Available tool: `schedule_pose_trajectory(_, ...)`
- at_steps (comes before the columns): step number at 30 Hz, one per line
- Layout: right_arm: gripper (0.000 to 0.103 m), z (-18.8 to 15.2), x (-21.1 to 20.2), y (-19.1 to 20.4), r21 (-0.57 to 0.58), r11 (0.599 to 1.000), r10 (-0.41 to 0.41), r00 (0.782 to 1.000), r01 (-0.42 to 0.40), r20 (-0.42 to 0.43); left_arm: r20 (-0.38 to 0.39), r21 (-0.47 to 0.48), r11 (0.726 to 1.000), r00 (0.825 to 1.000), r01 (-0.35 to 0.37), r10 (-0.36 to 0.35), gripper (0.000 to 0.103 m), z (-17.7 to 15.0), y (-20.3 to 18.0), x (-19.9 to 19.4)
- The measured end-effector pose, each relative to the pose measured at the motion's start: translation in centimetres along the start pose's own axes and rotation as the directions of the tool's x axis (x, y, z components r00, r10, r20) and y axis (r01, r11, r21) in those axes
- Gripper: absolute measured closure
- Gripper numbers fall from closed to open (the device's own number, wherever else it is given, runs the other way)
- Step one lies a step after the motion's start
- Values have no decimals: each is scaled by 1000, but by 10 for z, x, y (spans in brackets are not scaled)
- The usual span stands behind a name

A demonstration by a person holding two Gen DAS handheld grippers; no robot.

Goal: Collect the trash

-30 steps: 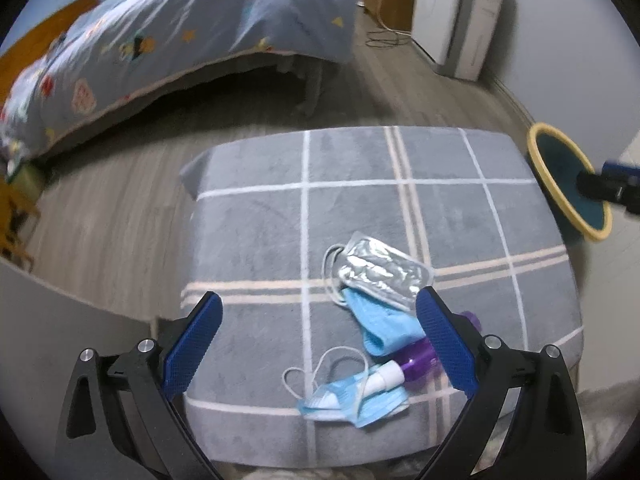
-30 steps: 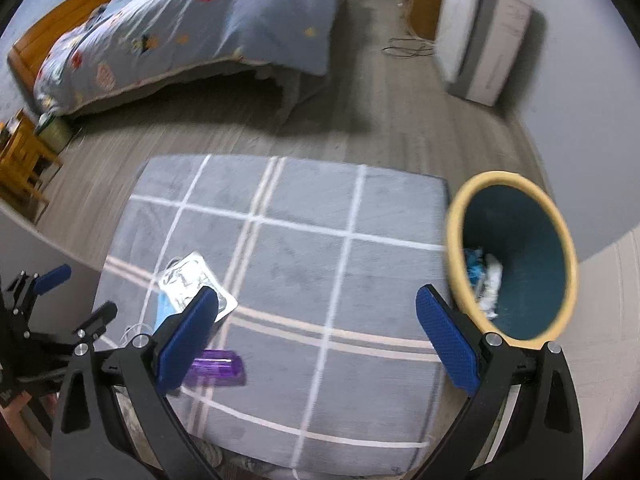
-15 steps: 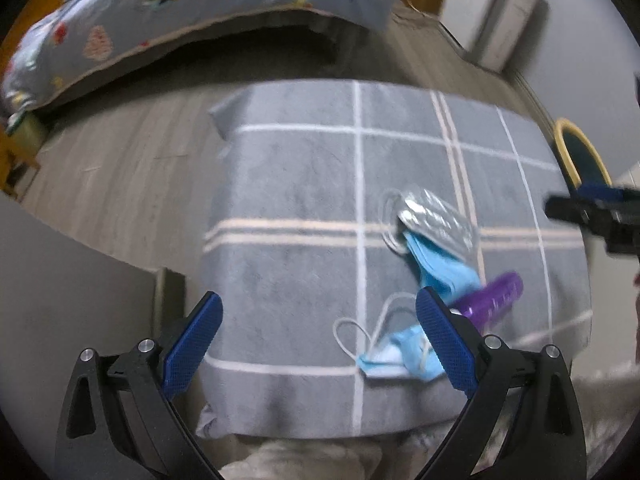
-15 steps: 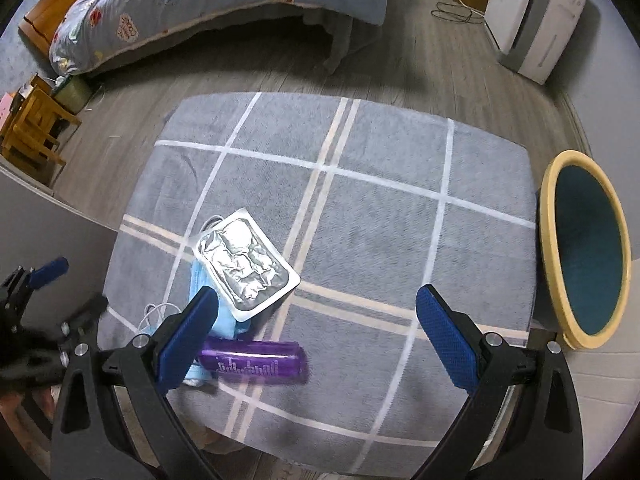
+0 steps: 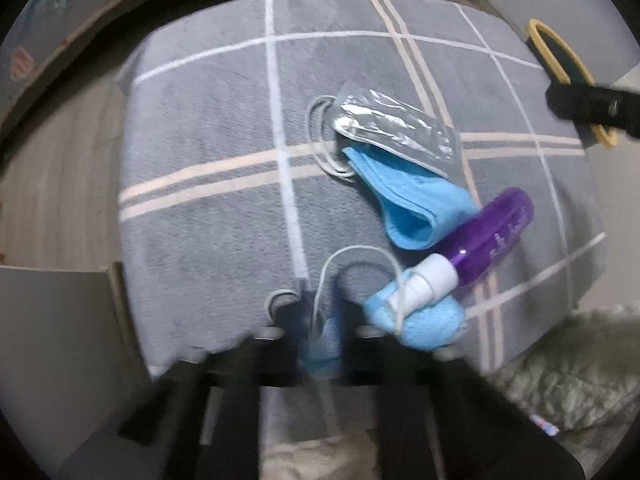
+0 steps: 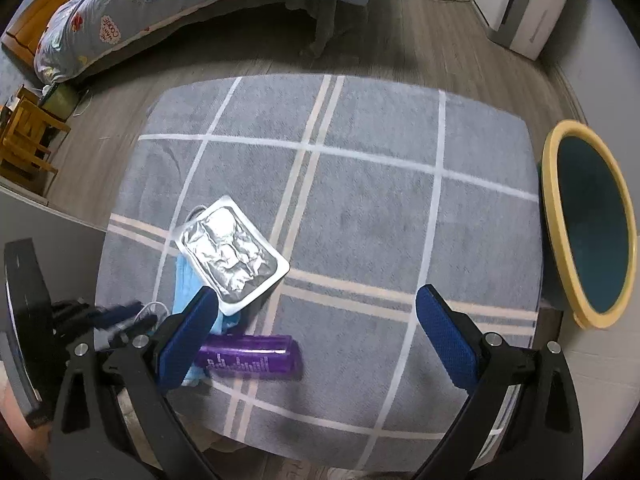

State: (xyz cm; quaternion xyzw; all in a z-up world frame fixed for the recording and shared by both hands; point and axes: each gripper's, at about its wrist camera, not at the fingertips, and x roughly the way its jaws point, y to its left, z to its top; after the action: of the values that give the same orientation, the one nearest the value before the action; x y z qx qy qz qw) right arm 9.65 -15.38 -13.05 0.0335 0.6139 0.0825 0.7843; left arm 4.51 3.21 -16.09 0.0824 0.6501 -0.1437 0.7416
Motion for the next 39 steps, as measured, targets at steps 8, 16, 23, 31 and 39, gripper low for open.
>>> schedule_pose_trajectory(8,6,1,10,9,-35,999,-7,1000,6,-18,114,-134,990,993,37,-22,101,4,30,-28)
schedule_pose_trajectory(16,7,8,34,41,-145,989,-3,999,-3,-39,205,-265,962,979,61,-6,101,15,66,-46)
schedule_pose_trajectory(23,13,13,61,74,-270,963,-21,998,3,-64,210,-257,964,978,72,-17,101,23,66,-42)
schedule_pose_trajectory(31,52,19,71,71,-268,963,8,994,-38,-110,213,-231,968,976,100,-50,101,29,61,-41)
schedule_pose_trajectory(39,71,42,51,18,-74,996,45,998,-48,-32,229,-193,975,971,110,-64,101,34,47,-46)
